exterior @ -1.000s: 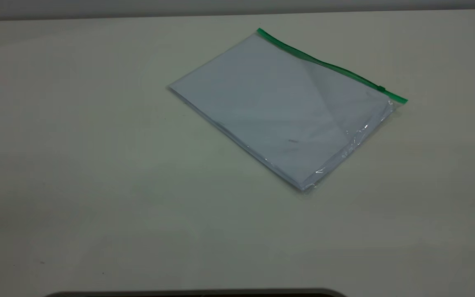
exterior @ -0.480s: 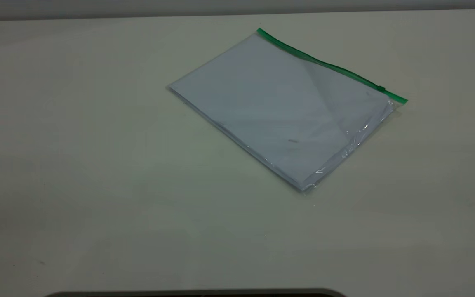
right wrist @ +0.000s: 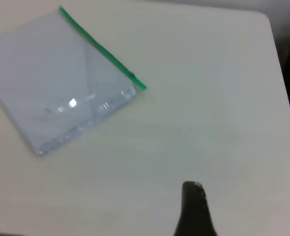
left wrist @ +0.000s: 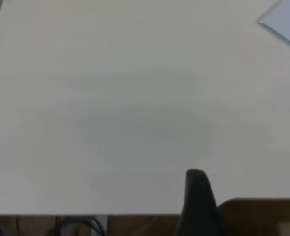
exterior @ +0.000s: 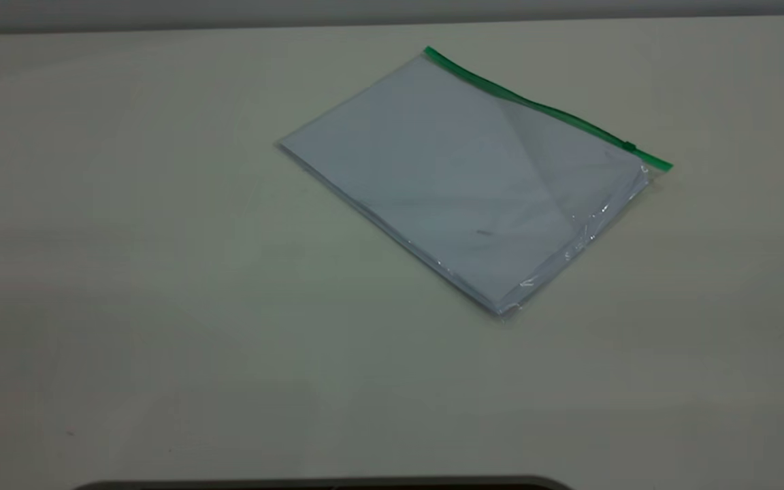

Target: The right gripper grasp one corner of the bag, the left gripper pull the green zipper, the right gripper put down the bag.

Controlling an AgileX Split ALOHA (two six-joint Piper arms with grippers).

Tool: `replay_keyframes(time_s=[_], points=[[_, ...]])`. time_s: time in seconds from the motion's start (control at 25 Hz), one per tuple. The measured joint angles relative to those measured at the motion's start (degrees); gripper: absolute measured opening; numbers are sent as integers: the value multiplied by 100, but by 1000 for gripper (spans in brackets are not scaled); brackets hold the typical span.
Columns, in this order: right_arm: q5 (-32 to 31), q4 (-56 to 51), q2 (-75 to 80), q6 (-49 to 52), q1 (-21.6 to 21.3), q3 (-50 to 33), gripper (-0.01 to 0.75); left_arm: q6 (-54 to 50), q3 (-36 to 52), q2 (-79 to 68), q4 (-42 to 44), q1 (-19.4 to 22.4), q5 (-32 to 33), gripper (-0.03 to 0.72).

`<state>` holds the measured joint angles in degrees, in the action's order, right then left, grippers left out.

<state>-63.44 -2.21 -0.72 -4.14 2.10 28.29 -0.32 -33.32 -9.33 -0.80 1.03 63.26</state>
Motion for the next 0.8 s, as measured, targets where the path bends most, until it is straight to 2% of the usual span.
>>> replay_keyframes(time_s=[0.12, 0.36, 0.68, 0.8], points=[[252, -165, 395, 0, 0, 210, 578, -40, -360, -1106, 5, 0, -299, 588], [915, -331, 2000, 0, 0, 446, 578, -48, -1099, -3360, -30, 0, -1465, 588], [2250, -989, 4666, -129, 0, 597, 578, 1, -2517, -6111, -275, 0, -2611, 588], [2859, -1137, 5570, -329, 0, 713, 578, 307, -3044, -6925, -478, -9, -3003, 588]])
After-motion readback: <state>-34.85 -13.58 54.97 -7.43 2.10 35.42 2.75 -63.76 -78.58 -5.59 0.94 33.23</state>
